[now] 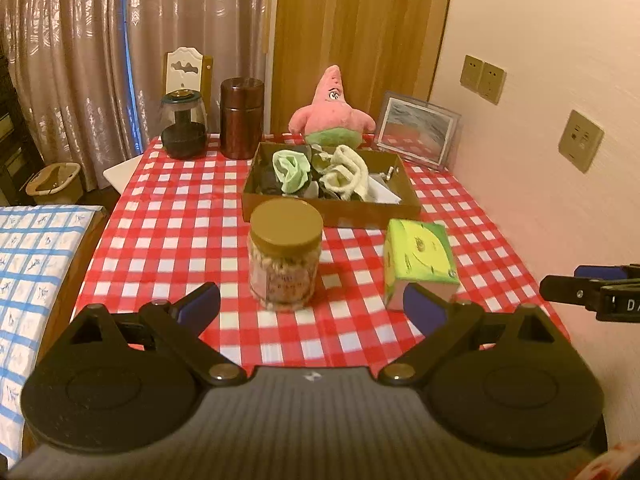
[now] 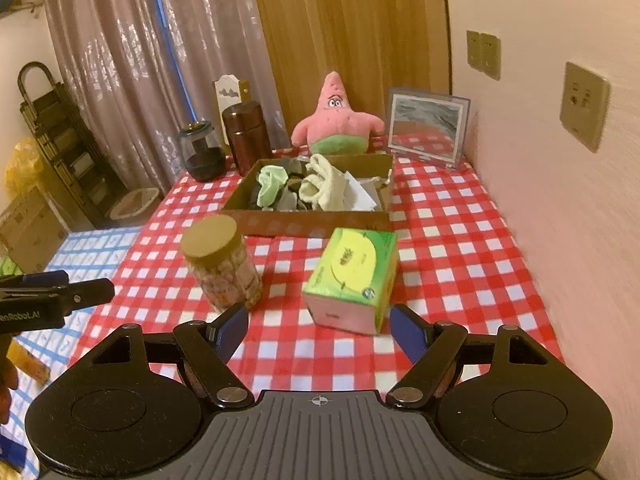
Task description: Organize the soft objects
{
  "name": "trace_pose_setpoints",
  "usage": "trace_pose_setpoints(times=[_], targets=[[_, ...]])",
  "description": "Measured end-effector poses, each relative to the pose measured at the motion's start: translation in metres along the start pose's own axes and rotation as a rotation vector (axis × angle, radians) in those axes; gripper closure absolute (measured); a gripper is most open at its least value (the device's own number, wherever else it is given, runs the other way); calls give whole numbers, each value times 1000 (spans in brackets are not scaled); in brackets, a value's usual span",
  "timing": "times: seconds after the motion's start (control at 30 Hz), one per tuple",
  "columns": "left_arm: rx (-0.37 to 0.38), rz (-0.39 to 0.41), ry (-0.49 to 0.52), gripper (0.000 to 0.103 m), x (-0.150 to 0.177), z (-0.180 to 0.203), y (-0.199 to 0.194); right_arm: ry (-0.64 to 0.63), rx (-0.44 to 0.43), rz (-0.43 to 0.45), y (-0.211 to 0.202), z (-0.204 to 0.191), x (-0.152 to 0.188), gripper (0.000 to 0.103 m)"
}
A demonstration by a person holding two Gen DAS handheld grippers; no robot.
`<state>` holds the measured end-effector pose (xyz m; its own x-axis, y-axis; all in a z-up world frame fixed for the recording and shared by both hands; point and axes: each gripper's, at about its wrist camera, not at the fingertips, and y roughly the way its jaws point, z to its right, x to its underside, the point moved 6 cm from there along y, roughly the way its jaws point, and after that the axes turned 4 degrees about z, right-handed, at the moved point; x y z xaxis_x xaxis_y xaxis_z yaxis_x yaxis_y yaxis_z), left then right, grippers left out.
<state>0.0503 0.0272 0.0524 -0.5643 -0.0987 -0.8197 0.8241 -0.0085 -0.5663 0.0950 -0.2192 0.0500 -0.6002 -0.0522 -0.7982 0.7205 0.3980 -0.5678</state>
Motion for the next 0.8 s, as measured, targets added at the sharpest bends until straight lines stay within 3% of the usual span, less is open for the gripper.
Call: trace_pose_setpoints(times=[0.37,0.8], targets=[[19,-17,-17,6,46,22,-41,-1,-19,2,-45,-9,46,25],[12,3,-5,6,66,34,-77,-23,-35,30,-82,-30,71,25]])
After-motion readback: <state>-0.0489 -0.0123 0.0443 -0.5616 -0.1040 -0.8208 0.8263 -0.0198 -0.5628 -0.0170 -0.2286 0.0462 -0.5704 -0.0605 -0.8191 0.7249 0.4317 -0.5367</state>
